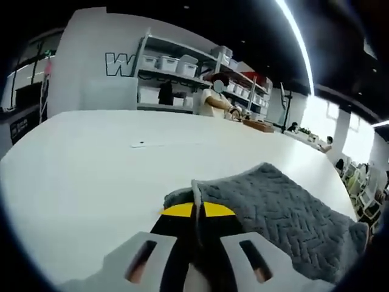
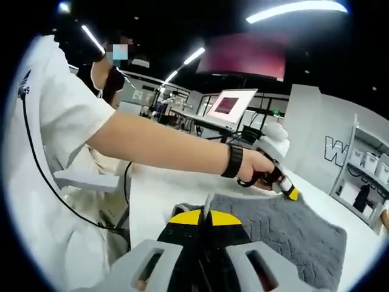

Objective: Open the folded towel by lifting each exposed corner and separating the folded layers until the towel lies flat within the target outline without major curled edges

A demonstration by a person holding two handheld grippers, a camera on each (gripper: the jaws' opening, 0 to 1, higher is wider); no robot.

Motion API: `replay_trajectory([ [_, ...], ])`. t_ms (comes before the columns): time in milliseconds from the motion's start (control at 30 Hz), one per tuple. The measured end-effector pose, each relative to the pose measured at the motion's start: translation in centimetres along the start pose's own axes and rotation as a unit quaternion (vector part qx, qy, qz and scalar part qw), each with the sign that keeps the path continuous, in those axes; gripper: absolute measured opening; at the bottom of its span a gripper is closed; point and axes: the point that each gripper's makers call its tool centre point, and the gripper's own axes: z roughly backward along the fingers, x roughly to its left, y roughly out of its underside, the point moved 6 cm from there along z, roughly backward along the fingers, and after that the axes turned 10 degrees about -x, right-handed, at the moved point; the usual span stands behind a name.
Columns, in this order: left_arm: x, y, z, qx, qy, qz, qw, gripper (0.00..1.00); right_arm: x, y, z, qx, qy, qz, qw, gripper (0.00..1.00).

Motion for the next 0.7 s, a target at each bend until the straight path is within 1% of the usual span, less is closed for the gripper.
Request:
replay_trajectory([
  [133, 0.0, -0.4, 0.1, -0.005, -0.003, 0.012, 0.9999, 0.01, 0.1, -0.2, 0.1, 0.0, 0.001, 0.017, 0.9998, 0.0],
  [233, 0.1, -0.4, 0.0, -0.006, -0.004, 0.017, 0.9998, 0.01, 0.1, -0.3, 0.3, -0.003, 0.002, 0.016, 0.9999, 0.0],
  [267, 0.0, -0.6, 0.1, -0.01, -0.007, 0.02, 0.9997, 0.01, 0.1, -0.4, 0.3, -0.005, 0.002, 0.016, 0.9999, 0.0],
  [367, -0.3, -0.9, 0.1, -0.015, -0.003, 0.022, 0.9996, 0.01, 0.1, -0.5, 0.4, -0.006, 0.005, 0.021, 0.9998, 0.0],
  [500, -0.2, -1.3, 0.0, -0.019, -0.003, 0.037, 0.9991, 0.01, -0.1, -0.7, 0.6, -0.007, 0.011, 0.025, 0.9996, 0.0],
  [633, -0.3, -1.6, 0.0, -0.021, -0.002, 0.029, 0.9993, 0.01, -0.3, -1.1, 0.9, -0.021, 0.021, 0.019, 0.9994, 0.0],
  [700, -0.3, -1.8, 0.0, -0.022, -0.002, 0.029, 0.9994, 0.01, -0.3, -1.2, 0.9, -0.02, 0.023, 0.018, 0.9994, 0.0],
])
